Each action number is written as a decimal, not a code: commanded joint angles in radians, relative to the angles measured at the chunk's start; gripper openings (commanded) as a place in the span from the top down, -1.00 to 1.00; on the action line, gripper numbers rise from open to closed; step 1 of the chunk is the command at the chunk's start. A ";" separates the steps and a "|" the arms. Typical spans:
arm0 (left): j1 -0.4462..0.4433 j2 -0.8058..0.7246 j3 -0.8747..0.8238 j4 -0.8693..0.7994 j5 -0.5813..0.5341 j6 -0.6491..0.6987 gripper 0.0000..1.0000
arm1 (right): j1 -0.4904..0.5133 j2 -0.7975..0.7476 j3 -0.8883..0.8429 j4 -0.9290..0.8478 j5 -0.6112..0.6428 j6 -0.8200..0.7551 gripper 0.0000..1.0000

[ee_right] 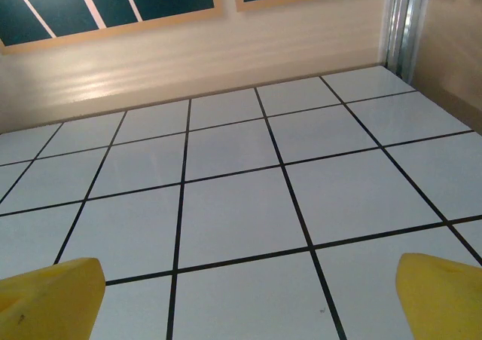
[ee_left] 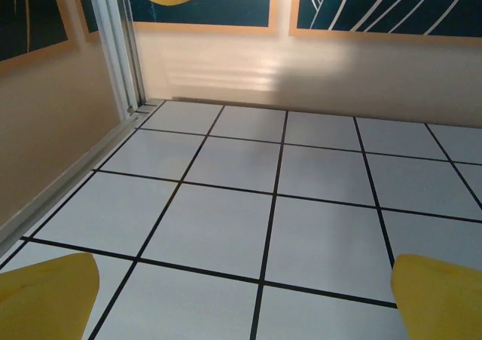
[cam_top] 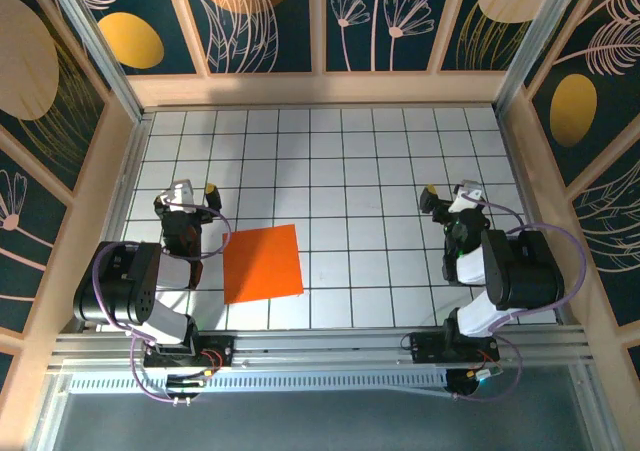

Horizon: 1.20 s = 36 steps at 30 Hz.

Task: Fold a paper plane with a square sheet of paper (fold left side to right side)

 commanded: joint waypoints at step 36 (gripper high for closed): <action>0.007 -0.307 0.309 -0.774 -0.050 -0.244 -0.98 | -0.013 -0.436 0.143 -0.556 -0.003 0.123 -0.98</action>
